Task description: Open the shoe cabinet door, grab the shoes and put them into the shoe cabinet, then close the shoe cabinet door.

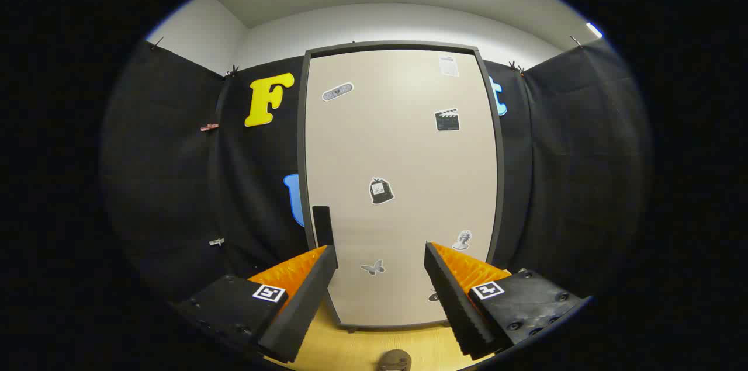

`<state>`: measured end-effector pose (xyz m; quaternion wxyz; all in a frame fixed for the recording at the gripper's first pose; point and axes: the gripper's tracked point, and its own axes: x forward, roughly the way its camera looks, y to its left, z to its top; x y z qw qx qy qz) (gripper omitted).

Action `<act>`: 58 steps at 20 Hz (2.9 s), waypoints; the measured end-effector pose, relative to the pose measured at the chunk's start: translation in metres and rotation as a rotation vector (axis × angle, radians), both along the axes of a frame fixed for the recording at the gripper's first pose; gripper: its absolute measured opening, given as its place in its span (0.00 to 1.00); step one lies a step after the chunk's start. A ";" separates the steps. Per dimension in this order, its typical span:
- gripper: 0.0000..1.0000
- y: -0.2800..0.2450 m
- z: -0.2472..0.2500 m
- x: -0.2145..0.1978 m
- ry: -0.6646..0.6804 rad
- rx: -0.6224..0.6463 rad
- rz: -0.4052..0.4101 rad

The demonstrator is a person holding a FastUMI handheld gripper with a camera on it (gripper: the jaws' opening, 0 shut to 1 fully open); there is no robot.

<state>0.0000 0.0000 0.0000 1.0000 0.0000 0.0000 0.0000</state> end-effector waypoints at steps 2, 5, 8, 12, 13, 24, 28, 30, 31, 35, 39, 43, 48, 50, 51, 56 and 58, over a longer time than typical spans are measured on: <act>0.99 0.001 -0.001 0.000 0.004 0.007 -0.002; 0.99 0.001 -0.002 0.002 0.007 0.007 -0.008; 0.99 0.003 -0.002 0.004 0.008 0.005 -0.008; 0.99 0.002 -0.003 0.009 0.011 -0.002 -0.019; 0.99 0.002 -0.004 0.011 0.012 -0.005 -0.019; 0.99 0.019 -0.013 0.039 0.033 -0.010 -0.006; 0.99 0.048 -0.023 0.061 0.045 0.010 0.026; 0.99 0.061 -0.031 0.074 0.060 0.019 0.037; 0.99 0.067 -0.035 0.082 0.068 0.024 0.040; 1.00 0.090 -0.051 0.119 0.093 0.037 0.044; 0.99 0.093 -0.061 0.147 0.101 0.046 0.028; 0.96 0.093 -0.067 0.165 0.106 0.054 0.011; 0.70 0.093 -0.071 0.176 0.106 0.051 -0.001; 0.71 0.094 -0.074 0.178 0.114 0.044 -0.004; 0.71 0.095 -0.074 0.178 0.112 0.037 -0.009; 0.35 0.097 -0.075 0.176 0.104 0.011 -0.025; 0.35 0.097 -0.074 0.177 0.104 0.004 -0.033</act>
